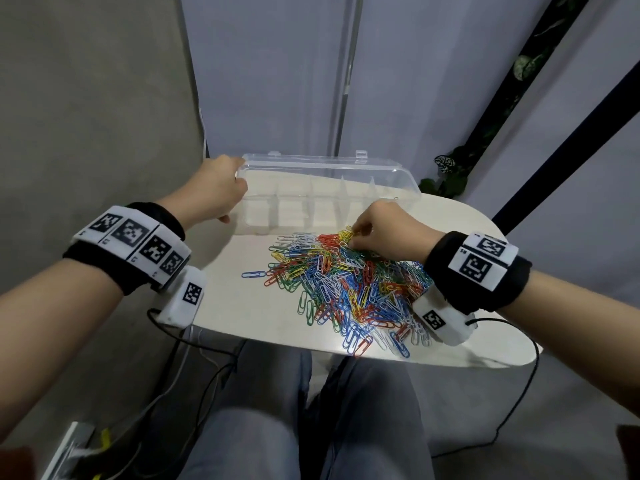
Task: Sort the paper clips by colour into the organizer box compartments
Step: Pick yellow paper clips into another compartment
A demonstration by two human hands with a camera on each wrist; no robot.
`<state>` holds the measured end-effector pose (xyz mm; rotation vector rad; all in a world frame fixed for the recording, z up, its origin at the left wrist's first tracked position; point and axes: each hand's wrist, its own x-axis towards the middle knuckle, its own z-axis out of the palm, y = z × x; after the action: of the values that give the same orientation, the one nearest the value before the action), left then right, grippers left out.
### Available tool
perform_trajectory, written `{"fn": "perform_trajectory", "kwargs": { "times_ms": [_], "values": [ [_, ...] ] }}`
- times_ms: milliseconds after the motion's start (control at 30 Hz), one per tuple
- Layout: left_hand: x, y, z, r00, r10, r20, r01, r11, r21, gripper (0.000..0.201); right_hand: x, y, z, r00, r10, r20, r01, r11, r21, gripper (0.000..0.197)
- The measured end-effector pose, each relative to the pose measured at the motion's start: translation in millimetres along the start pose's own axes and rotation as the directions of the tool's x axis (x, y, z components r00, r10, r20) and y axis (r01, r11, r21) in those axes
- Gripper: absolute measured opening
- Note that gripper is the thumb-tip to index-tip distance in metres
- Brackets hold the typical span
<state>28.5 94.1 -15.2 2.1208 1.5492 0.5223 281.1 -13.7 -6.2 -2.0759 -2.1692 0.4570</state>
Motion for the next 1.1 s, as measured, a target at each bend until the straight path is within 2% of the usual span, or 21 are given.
{"fn": "perform_trajectory", "kwargs": {
  "times_ms": [133,267,400,533,600,733,867,1000,1100],
  "values": [
    [-2.3,1.3,-0.5,1.000,0.008,0.001,-0.008,1.000,-0.022,0.030,-1.7,-3.5,2.5,1.000,0.011,0.011,-0.012,0.999,0.040,0.015],
    [-3.0,3.6,-1.1,1.000,-0.010,0.003,0.010,1.000,-0.014,0.028,-5.2,3.1,-7.0,0.997,0.076,0.009,-0.075,0.950,0.304,0.004],
    [-3.1,3.8,0.2,1.000,-0.018,0.005,0.018,1.000,-0.010,0.030,-11.1,8.5,-18.6,0.989,0.137,0.065,-0.149,0.813,0.564,0.004],
    [-1.7,2.3,0.0,1.000,-0.017,0.011,0.017,1.000,-0.022,0.031,-14.0,13.0,-27.5,0.969,0.174,0.176,-0.247,0.616,0.748,0.011],
    [-1.4,1.6,-0.8,1.000,-0.018,0.007,0.019,1.000,-0.019,0.032,-15.9,13.6,-29.5,0.962,0.180,0.204,-0.272,0.583,0.766,0.023],
    [-2.0,1.5,-0.5,1.000,-0.006,0.005,0.006,1.000,-0.012,0.035,-17.1,15.9,-29.4,0.948,0.229,0.223,-0.316,0.577,0.753,0.035],
    [-2.6,2.1,-0.9,1.000,-0.002,0.003,0.002,1.000,0.003,0.033,-16.7,19.7,-27.7,0.921,0.235,0.309,-0.389,0.573,0.721,0.009],
    [-4.0,4.3,-2.7,1.000,0.004,0.002,-0.004,1.000,0.017,0.027,-19.1,18.8,-26.2,0.886,0.218,0.409,-0.463,0.419,0.781,0.007],
    [-4.7,4.8,-1.9,1.000,-0.003,0.004,0.003,1.000,-0.001,0.035,-19.9,17.3,-26.9,0.877,0.231,0.422,-0.480,0.366,0.797,0.006]
  ]
}}
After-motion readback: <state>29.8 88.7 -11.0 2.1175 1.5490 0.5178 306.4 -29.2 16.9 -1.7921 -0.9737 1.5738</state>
